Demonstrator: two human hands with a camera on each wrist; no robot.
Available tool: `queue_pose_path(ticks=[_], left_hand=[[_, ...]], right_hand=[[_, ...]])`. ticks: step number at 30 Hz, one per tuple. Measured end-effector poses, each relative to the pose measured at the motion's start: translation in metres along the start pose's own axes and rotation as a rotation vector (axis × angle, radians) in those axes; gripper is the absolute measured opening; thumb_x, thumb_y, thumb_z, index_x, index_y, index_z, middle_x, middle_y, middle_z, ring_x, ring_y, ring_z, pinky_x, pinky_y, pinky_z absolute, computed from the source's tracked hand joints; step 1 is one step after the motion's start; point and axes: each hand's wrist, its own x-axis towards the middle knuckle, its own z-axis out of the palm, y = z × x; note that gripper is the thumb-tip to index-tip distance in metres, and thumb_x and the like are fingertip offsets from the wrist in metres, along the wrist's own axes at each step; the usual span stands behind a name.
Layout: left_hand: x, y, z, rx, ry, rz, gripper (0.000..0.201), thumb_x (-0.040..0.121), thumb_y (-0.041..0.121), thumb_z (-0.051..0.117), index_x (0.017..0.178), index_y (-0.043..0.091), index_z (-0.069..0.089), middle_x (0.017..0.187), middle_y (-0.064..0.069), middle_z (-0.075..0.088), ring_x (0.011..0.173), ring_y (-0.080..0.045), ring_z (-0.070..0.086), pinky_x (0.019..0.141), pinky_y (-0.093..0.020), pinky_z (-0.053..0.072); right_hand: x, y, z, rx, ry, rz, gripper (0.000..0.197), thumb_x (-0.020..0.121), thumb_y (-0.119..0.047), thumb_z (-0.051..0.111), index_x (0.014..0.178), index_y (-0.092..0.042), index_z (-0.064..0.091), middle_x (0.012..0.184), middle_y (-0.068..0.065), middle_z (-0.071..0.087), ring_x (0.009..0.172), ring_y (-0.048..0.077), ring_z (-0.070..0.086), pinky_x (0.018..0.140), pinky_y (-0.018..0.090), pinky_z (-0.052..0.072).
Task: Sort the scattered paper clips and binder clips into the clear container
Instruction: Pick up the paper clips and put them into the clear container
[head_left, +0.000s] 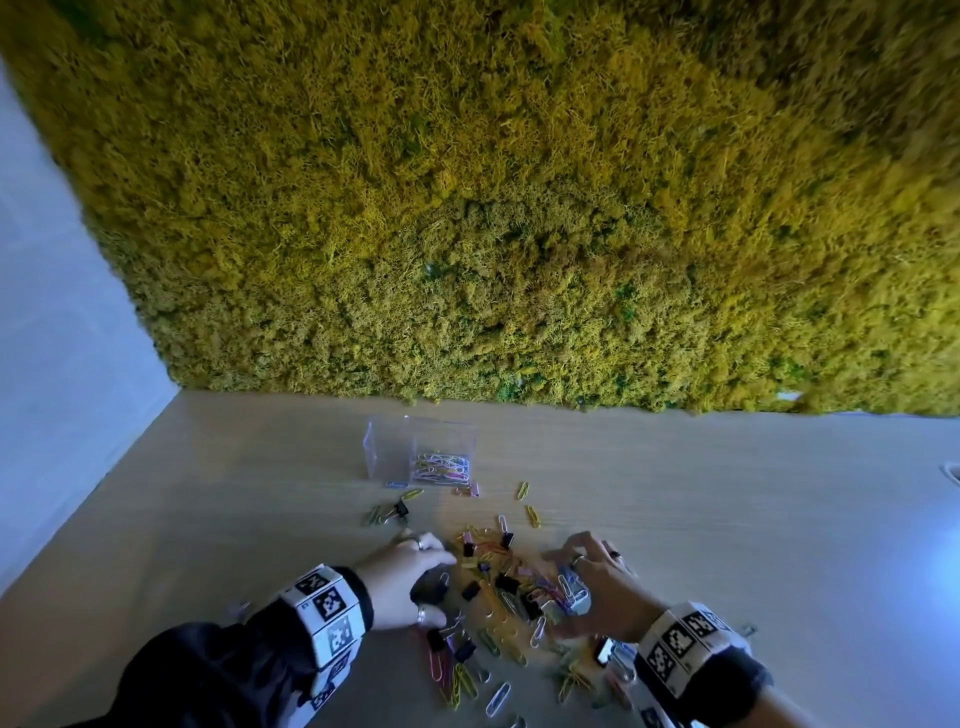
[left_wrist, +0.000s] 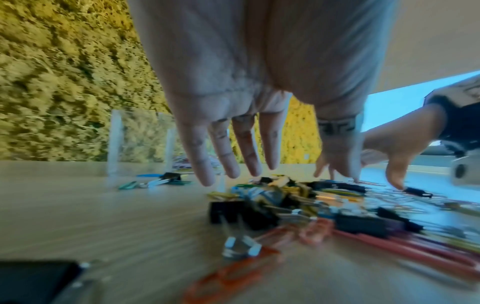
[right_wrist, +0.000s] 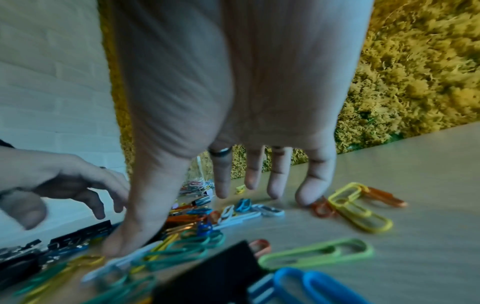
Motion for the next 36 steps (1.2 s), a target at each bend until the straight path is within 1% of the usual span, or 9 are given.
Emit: queue_pose_path(ticks=[2,8,15,17,21,24,27,31,36], left_hand=[[-0.005,0.012,0.001,0.063,-0.082,0.061,0.099,0.052,0.074,0.054,0.137,0.028,0.035,0.141,0.004,0.034,0.127,-0.014,0.030,0.107,-0.033,0.030],[0.000,0.023,0.009,0.217,-0.083,0.075,0.056,0.078,0.024,0.069,0.129,0.020,0.047,0.134,-0.001,0.040,0.125,-0.021,0.036,0.102,-0.037,0.038],[-0.004,0.012,0.009,0.278,-0.088,0.087,0.074,0.069,0.040,0.074,0.133,0.023,0.041,0.132,0.000,0.042,0.121,-0.019,0.034,0.103,-0.038,0.036],[-0.001,0.013,0.011,0.278,-0.070,0.078,0.065,0.072,0.035,0.072,0.130,0.021,0.044,0.129,-0.002,0.046,0.120,-0.020,0.037,0.100,-0.038,0.037],[0.002,0.012,0.009,0.160,-0.034,0.020,0.039,0.080,0.018,0.066,0.117,0.017,0.053,0.119,-0.006,0.055,0.113,-0.022,0.048,0.092,-0.034,0.041],[-0.001,0.010,0.011,0.152,0.002,0.009,0.032,0.083,0.014,0.059,0.115,0.016,0.055,0.116,-0.005,0.059,0.109,-0.020,0.051,0.087,-0.029,0.042],[-0.004,0.005,0.009,0.081,0.064,-0.006,0.030,0.084,0.010,0.055,0.114,0.016,0.056,0.110,-0.002,0.064,0.098,-0.016,0.057,0.075,-0.020,0.041],[-0.015,-0.007,-0.002,-0.073,0.197,-0.058,0.030,0.084,0.005,0.054,0.111,0.015,0.060,0.079,0.017,0.057,0.065,0.010,0.048,0.057,0.002,0.033],[-0.032,-0.022,-0.009,-0.146,0.255,-0.227,0.034,0.087,0.008,0.053,0.120,0.019,0.055,0.097,0.004,0.059,0.075,-0.002,0.054,0.064,-0.005,0.040]], right_hand=[[-0.004,-0.001,-0.001,-0.010,-0.024,0.056,0.108,0.037,-0.076,0.062,0.134,-0.039,0.034,0.125,-0.013,0.026,0.115,0.010,0.028,0.107,0.035,0.034],[-0.003,-0.017,0.008,0.040,-0.017,-0.002,0.063,0.071,-0.034,0.074,0.128,-0.026,0.048,0.122,-0.009,0.038,0.120,0.011,0.039,0.105,0.018,0.032],[-0.009,-0.024,0.006,0.050,-0.070,0.024,0.091,0.041,-0.055,0.071,0.125,-0.025,0.050,0.114,-0.014,0.033,0.114,0.006,0.037,0.097,0.009,0.026],[-0.007,-0.026,0.008,0.050,-0.050,0.031,0.065,0.054,-0.037,0.079,0.114,-0.028,0.056,0.111,-0.013,0.037,0.112,0.006,0.041,0.094,0.007,0.028],[-0.002,-0.027,0.010,0.060,0.040,-0.016,0.036,0.073,-0.020,0.073,0.076,-0.048,0.050,0.102,-0.008,0.056,0.087,-0.002,0.051,0.078,0.003,0.039],[-0.003,-0.031,0.007,0.048,0.049,-0.020,0.016,0.077,-0.015,0.067,0.085,-0.029,0.067,0.089,-0.016,0.054,0.076,-0.010,0.045,0.071,0.001,0.036],[-0.002,-0.034,0.005,0.056,0.068,-0.003,0.022,0.079,-0.016,0.064,0.081,-0.038,0.063,0.079,-0.028,0.044,0.082,-0.008,0.049,0.075,0.001,0.035],[0.000,-0.033,0.004,0.053,0.086,0.038,0.018,0.081,-0.015,0.062,0.094,-0.023,0.071,0.080,-0.022,0.053,0.078,-0.008,0.056,0.070,-0.002,0.035],[0.004,-0.029,0.005,0.137,0.087,0.109,0.018,0.078,-0.010,0.066,0.078,-0.027,0.071,0.067,-0.027,0.051,0.052,-0.025,0.049,0.052,-0.003,0.039]])
